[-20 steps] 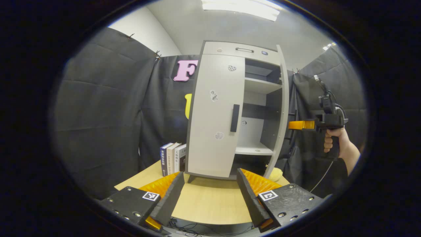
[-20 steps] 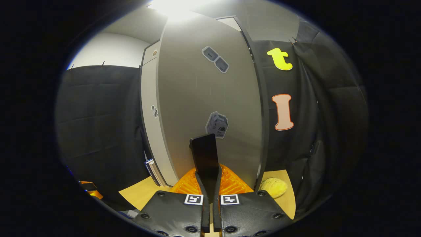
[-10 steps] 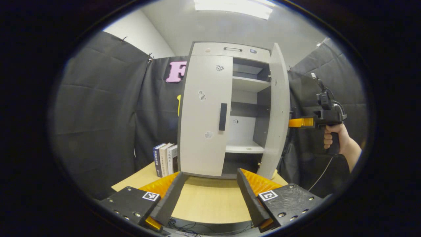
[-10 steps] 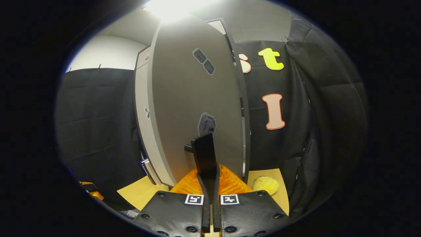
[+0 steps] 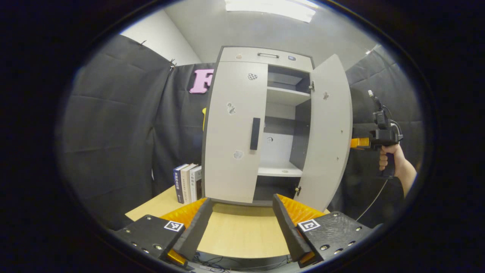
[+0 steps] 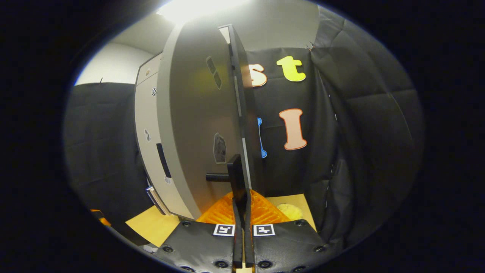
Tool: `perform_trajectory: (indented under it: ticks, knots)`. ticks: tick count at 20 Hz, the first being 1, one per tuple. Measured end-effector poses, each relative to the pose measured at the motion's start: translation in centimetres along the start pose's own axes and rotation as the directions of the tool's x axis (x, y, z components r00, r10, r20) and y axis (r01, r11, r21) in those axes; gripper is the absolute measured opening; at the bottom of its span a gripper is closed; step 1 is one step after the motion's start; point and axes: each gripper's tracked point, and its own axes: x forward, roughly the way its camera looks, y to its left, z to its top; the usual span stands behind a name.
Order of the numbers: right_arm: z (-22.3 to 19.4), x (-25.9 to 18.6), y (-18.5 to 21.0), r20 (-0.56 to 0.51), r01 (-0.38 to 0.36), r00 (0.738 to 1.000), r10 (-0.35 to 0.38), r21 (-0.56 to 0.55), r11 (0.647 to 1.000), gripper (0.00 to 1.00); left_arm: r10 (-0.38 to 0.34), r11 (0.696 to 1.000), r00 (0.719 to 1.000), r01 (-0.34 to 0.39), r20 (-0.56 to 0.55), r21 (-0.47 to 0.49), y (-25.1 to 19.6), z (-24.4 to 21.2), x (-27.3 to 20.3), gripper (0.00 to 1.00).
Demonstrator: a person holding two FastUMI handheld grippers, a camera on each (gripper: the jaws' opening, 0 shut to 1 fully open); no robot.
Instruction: Open the right door of the double-door shoe cabinet with the right hand, and open the left door with the left hand.
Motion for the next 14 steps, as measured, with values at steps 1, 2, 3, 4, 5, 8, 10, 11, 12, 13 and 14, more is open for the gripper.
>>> perform_trajectory:
  ticks: [1,2,3,4,5,8,10,11,12,13,14]
  knots:
    - [0.2,0.1,0.0,0.009,0.008,1.0,-0.009,0.015,1.0,0.04,-0.005,1.0,1.0,0.005,-0.01,-0.001,0.2,-0.2,0.3,0.91]
    - [0.1,0.2,-0.1,0.014,0.017,1.0,-0.017,0.015,1.0,0.04,-0.009,1.0,1.0,0.009,-0.015,-0.003,0.5,-0.5,0.5,0.93]
    - [0.1,0.1,-0.1,0.022,0.029,0.999,-0.029,0.011,1.0,0.04,-0.011,1.0,1.0,0.011,-0.012,-0.006,0.9,-0.4,0.7,0.9]
    - [0.1,0.0,-0.2,0.025,0.047,0.999,-0.047,0.005,0.999,0.08,-0.011,1.0,1.0,0.011,-0.014,-0.004,1.7,-0.3,1.0,0.9]
    - [0.1,0.0,-0.3,0.019,0.063,0.998,-0.063,0.0,0.998,0.04,-0.01,1.0,1.0,0.01,-0.016,-0.001,2.6,0.0,1.2,0.9]
    - [-0.3,-0.4,-0.4,0.001,0.106,0.994,-0.106,-0.039,0.994,0.08,0.001,1.0,1.0,-0.001,-0.009,-0.001,5.4,0.8,2.1,0.9]
    - [-0.6,-1.4,-0.2,-0.003,0.111,0.994,-0.112,-0.047,0.993,0.04,0.019,1.0,1.0,-0.019,-0.012,-0.014,7.3,0.9,2.9,0.9]
    - [-0.8,-1.8,-0.3,-0.001,0.121,0.993,-0.121,-0.041,0.992,0.0,0.03,0.999,0.999,-0.03,-0.016,-0.024,8.3,0.7,3.1,0.9]
    - [-1.0,-2.2,-0.2,0.0,0.132,0.991,-0.132,-0.033,0.991,0.04,0.034,0.999,0.999,-0.035,-0.011,-0.038,9.1,0.9,3.4,0.93]
    - [-1.0,-2.5,-0.2,0.0,0.138,0.99,-0.139,-0.033,0.99,0.04,0.036,0.998,0.999,-0.037,-0.013,-0.052,9.9,0.8,3.6,0.91]
    - [-1.3,-2.9,0.0,0.001,0.138,0.99,-0.138,-0.039,0.99,0.04,0.038,0.997,0.999,-0.039,-0.019,-0.066,10.7,0.4,3.9,0.9]
